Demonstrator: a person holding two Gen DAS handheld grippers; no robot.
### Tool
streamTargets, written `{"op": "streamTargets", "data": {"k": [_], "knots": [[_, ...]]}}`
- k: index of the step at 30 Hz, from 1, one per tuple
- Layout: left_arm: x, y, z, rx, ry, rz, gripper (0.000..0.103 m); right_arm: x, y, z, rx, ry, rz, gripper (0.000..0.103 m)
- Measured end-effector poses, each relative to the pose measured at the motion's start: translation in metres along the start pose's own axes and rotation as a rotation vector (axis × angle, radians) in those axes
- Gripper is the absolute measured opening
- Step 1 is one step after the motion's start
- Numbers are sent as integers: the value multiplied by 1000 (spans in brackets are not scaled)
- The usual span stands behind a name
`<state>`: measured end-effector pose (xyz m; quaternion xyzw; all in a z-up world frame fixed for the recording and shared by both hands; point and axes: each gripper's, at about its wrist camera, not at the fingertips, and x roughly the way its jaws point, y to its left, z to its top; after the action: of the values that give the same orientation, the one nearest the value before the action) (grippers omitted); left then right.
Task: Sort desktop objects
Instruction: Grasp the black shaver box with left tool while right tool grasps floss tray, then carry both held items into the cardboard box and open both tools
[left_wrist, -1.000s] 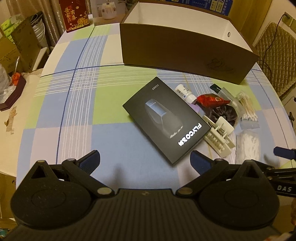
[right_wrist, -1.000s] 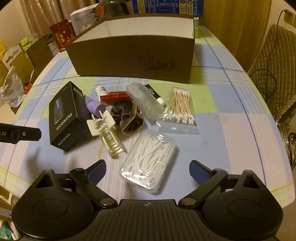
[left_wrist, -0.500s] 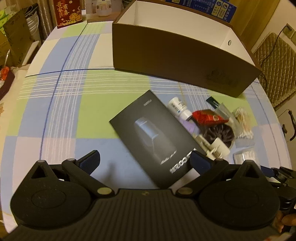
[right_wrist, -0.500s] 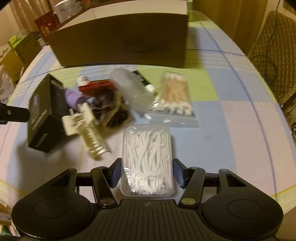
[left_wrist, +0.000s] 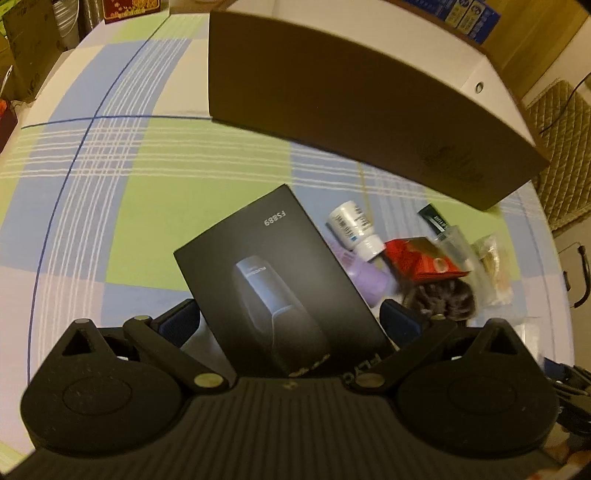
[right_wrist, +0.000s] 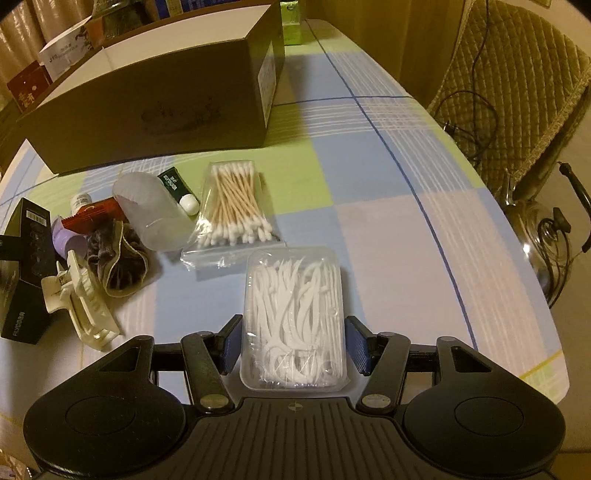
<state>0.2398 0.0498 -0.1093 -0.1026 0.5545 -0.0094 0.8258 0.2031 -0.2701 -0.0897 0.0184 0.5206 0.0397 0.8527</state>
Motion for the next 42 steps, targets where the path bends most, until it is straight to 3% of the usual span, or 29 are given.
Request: {"op": "streamTargets", "data": {"k": [4, 9, 12, 16, 20, 25, 31, 42], "knots": [[1, 17, 0, 12, -1, -5, 92, 2, 0, -1, -7, -1, 12, 55], [1, 39, -4, 72, 10, 92, 89, 4, -4, 1, -13, -3, 25, 55], [5, 49, -2, 85, 35, 106, 88, 5, -5, 3, -17, -6, 33, 55], [14, 49, 4, 101, 36, 132, 88, 7, -4, 6, -20, -10, 32, 57], [21, 44, 4, 151, 20, 154, 81, 9, -4, 7, -28, -15, 21, 61], [18, 47, 0, 196, 0, 150, 78, 9, 2, 5, -87, -24, -6, 55], [9, 51, -2, 219, -20, 143, 77, 7, 2, 8, -58, -11, 13, 54], [-31, 56, 16, 213, -119, 144, 77, -18, 15, 33, -71, -69, 26, 54]]}}
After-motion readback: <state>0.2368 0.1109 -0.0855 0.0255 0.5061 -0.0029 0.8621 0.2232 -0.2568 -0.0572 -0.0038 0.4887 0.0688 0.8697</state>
